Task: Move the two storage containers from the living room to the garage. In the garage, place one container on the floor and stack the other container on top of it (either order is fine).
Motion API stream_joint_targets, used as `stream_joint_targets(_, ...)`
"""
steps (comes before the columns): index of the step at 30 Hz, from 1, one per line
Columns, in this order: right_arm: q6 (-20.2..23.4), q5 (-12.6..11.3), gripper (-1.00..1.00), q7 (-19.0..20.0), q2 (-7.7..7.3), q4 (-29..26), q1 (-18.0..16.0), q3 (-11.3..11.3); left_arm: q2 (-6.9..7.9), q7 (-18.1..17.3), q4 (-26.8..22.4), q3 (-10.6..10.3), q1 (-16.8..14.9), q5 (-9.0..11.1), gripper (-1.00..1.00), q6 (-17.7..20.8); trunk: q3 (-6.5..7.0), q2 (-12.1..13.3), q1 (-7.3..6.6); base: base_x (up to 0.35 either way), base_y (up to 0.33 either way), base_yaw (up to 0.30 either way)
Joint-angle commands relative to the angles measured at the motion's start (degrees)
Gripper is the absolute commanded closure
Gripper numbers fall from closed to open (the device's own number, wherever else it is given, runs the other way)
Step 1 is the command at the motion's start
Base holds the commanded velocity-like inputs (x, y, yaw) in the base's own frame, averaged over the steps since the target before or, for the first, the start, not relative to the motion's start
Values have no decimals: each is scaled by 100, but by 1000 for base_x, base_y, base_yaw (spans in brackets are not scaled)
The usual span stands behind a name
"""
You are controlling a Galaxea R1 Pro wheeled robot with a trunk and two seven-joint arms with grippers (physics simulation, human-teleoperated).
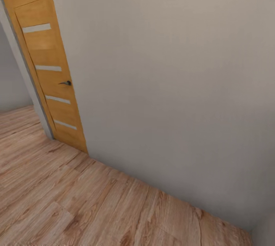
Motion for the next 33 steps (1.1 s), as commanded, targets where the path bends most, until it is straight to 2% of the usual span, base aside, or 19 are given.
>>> stream_joint_targets(1, 3, -53, -100, 6, 3, 11, 12, 49, 0, -1, -2, 0, -1, 47, -100, -3, -5, -3, 0, 27, 0, 223)
stream_joint_targets(9, -109, -30, -100, 14, 3, 11, 208, 49, 0, 14, -2, 0, -1, 47, -100, -3, -5, -3, 0, 6, 0, 49)
stream_joint_targets(11, -121, -31, -100, 14, 3, 11, 343, 49, 0, 16, -2, 0, -1, 47, -100, -3, -5, -3, 0, 0, 0, 2)
stream_joint_targets(18, -113, -42, -100, 6, -201, 11, 442, 49, 0, 17, -2, 0, -1, 47, -100, -3, -5, -3, 0, 0, 0, 33)
stream_joint_targets(33, -132, -40, -100, 5, -232, 11, 448, 49, 0, 17, -2, 0, -1, 47, -100, -3, -5, -3, 0, 0, 0, 251)
